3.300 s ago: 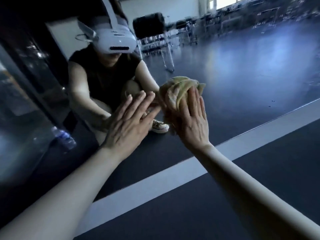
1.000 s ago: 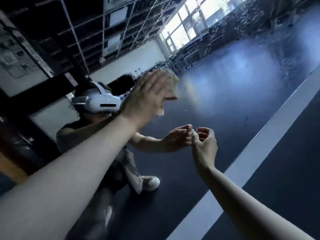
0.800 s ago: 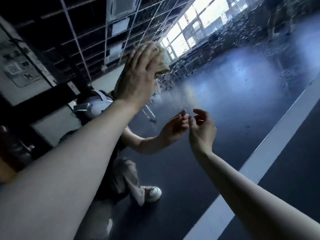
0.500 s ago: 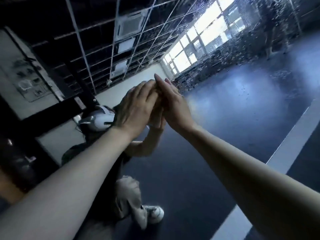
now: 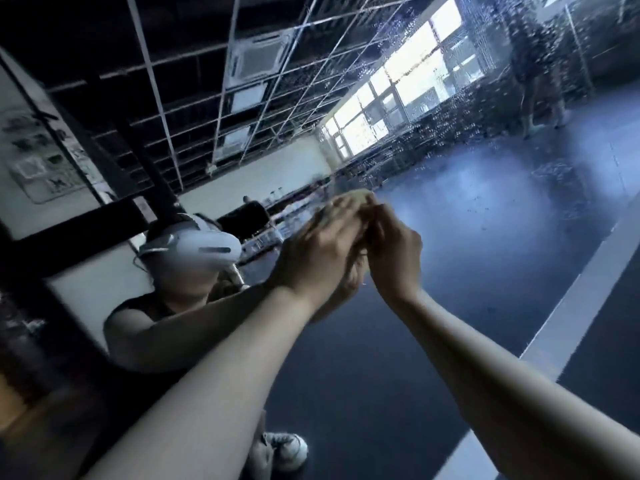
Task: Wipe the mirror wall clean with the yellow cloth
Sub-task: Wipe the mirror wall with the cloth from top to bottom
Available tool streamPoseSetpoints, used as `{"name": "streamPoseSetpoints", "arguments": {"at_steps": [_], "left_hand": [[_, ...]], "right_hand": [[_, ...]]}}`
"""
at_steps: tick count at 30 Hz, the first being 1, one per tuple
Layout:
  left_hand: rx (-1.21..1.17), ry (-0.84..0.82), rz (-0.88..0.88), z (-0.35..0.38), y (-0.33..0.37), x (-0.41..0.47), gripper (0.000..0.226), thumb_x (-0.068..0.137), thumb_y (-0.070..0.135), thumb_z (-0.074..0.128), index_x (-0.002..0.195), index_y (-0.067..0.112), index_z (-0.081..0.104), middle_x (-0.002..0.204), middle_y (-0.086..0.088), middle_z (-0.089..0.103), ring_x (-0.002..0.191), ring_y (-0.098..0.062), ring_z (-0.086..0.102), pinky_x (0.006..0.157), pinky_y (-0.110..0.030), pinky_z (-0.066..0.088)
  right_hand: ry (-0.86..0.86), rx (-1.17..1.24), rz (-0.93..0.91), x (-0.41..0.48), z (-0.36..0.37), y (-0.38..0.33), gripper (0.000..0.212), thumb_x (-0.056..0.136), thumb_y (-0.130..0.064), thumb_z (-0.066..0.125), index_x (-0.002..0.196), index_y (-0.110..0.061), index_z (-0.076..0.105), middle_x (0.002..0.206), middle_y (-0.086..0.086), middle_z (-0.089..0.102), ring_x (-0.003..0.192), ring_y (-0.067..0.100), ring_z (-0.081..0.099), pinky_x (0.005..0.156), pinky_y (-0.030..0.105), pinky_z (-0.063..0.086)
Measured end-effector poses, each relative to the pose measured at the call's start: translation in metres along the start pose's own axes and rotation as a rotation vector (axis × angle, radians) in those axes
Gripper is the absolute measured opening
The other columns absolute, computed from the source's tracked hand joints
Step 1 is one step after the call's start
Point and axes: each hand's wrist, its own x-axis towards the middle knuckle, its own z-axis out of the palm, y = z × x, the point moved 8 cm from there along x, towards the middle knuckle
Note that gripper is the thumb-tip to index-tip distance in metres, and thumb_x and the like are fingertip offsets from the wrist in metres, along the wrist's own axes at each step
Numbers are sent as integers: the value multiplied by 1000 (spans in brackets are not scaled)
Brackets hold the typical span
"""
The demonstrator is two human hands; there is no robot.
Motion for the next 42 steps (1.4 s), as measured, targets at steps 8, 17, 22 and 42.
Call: {"name": "streamPoseSetpoints", "arguments": {"at_steps": [8, 17, 22, 42], "left_hand": [[181, -177, 305, -24, -10, 29, 37, 80, 3, 45, 109, -7, 65, 117, -23, 62, 108, -40, 60, 89, -58, 46], [103, 65, -93, -84, -84, 109, 44, 89, 17, 35, 126, 6, 57, 138, -14, 48, 134, -29, 37, 116, -38, 16], [-31, -115, 7, 10, -16, 80, 63, 86, 37, 20, 127, 6, 56, 137, -9, 50, 132, -17, 38, 107, -7, 13], [227, -117, 242, -3, 6, -24, 45, 77, 5, 41, 117, 4, 64, 123, -16, 61, 116, -36, 55, 107, -38, 31]], "right_hand": [[-240, 174, 123, 32, 0, -15, 45, 62, -36, 64, 99, -11, 73, 85, 2, 71, 77, 7, 58, 73, 34, 53], [-34, 132, -222, 127, 36, -77, 43, 71, -29, 71, 108, -7, 71, 112, 9, 69, 98, 12, 64, 87, 18, 48], [105, 180, 46, 59, -9, 26, 45, 71, -30, 58, 103, -1, 72, 109, 8, 67, 98, 14, 62, 88, 35, 54], [-129, 129, 128, -47, -15, 10, 44, 69, -40, 59, 101, -13, 72, 97, 4, 61, 82, 14, 56, 71, 19, 41]]}}
